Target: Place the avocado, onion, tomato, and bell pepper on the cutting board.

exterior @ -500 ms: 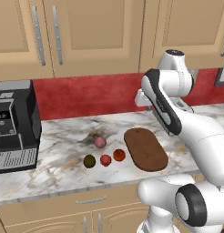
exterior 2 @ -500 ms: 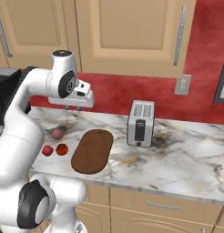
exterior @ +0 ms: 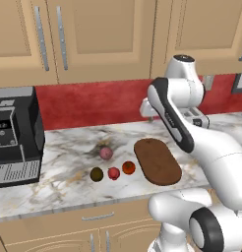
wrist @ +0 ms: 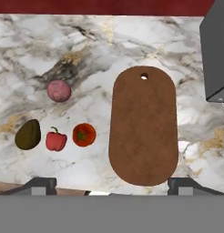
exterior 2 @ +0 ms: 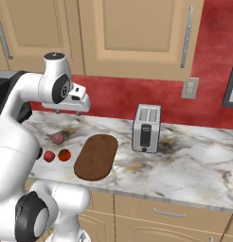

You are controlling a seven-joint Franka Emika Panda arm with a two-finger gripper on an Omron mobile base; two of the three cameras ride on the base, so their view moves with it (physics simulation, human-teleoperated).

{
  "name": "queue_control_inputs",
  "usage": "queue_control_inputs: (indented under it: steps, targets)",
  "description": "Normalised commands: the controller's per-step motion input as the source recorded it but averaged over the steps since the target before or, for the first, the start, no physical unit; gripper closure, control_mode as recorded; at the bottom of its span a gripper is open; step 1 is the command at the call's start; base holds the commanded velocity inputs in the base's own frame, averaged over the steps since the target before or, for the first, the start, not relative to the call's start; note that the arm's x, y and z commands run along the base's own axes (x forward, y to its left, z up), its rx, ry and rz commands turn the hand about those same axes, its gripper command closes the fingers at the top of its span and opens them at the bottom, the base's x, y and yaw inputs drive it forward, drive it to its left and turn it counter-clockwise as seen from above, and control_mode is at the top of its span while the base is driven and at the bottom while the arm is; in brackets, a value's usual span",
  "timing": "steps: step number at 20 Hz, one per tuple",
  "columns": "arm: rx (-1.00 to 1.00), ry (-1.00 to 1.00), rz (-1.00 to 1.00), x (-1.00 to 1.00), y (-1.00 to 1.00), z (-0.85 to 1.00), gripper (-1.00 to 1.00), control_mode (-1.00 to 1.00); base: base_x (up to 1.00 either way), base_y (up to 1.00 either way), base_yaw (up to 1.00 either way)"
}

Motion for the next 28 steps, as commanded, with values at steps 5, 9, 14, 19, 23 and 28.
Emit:
queue_control_inputs:
  steps: [5, 9, 14, 19, 23, 28]
  targets:
    - [-0.04, -0.04, 0.02, -0.16, 0.51, -0.05, -1.00, -1.00, 0.00, 0.00, 0.00]
    - [-0.01, 0.00, 0.02, 0.00, 0.51, -0.07, -1.00, -1.00, 0.00, 0.00, 0.00]
    - [0.00, 0.05, 0.02, 0.02, 0.44, 0.00, -1.00, -1.00, 0.00, 0.00, 0.00]
    - [-0.03, 0.05, 0.00, 0.00, 0.42, -0.14, -1.00, -1.00, 0.00, 0.00, 0.00]
    - [0.00, 0.08, 0.00, 0.02, 0.76, -0.30, -1.00, -1.00, 0.00, 0.00, 0.00]
    - [0.04, 0.10, 0.00, 0.05, 0.49, -0.21, -1.00, -1.00, 0.00, 0.00, 0.00]
